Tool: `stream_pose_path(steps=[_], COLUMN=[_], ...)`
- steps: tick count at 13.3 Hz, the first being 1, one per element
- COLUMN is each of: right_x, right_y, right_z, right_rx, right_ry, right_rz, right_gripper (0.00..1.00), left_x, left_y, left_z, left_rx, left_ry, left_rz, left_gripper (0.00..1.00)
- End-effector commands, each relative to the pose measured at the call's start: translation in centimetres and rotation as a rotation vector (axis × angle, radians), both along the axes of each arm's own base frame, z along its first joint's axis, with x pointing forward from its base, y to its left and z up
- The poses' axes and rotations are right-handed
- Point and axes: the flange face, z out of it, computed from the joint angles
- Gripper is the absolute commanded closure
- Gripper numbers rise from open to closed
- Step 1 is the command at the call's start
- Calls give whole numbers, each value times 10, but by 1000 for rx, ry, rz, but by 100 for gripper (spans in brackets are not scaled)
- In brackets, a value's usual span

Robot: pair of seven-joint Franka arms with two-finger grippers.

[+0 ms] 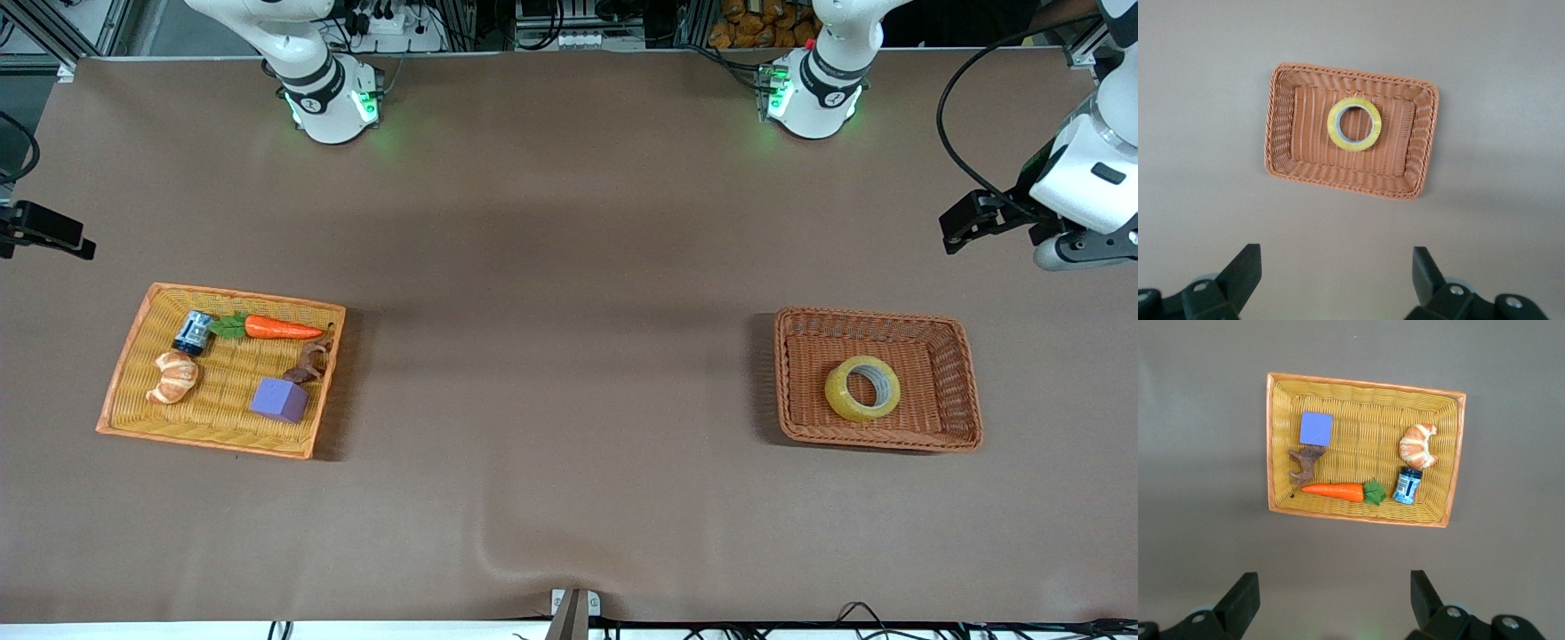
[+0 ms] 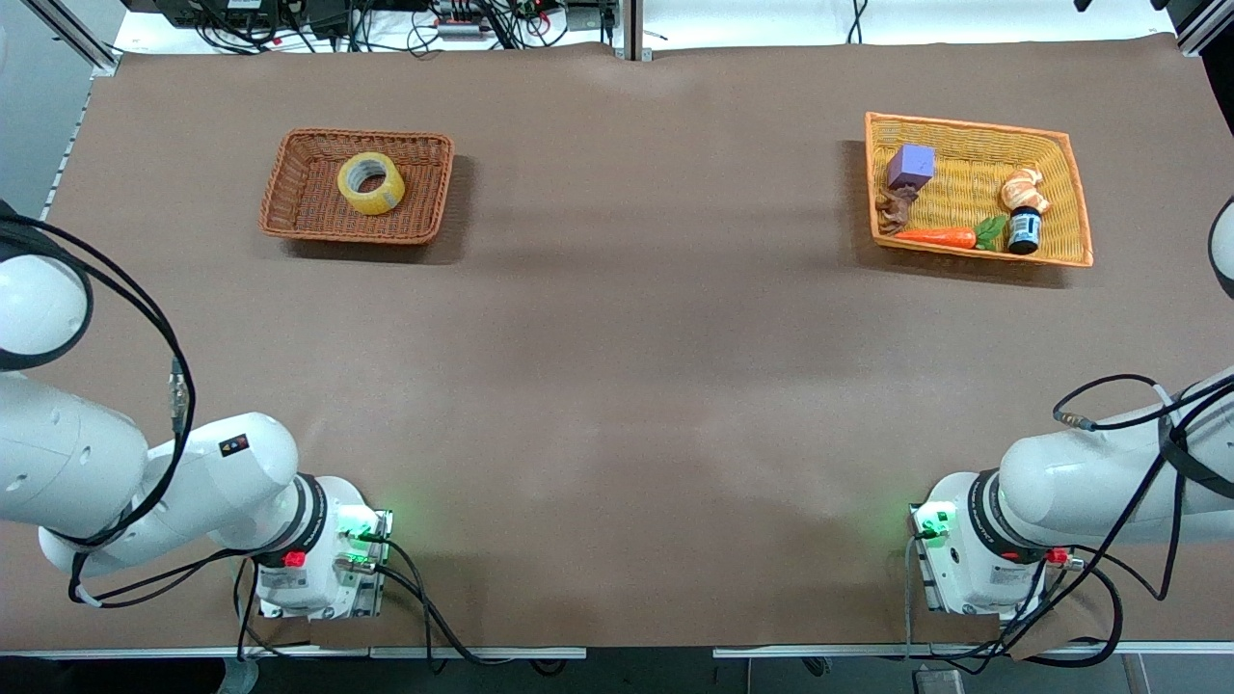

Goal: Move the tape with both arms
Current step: 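Open the left gripper and raise it away from the basket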

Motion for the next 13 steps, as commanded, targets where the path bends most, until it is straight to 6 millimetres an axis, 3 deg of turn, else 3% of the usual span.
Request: stream_pose_path(steps=[1, 4, 7, 13], right_x=[-13, -10, -8, -7], right_y=[-17, -15, -12, -11], right_z=[10, 7, 6, 5], right_rx=[-1, 12, 13, 13], right_ry=[6, 1, -3, -3], right_rz=[33, 29, 29, 29], right_gripper=[0, 0, 0, 0], left_x=[-2, -1, -12, -18], left_y=[3, 13, 5, 11], left_z=[0, 2, 15, 7], left_rx=[-32, -79, -95, -91], left_ry=[19, 20, 0, 38], left_rz=[5, 31, 28, 4], left_gripper=[0, 0, 0, 0])
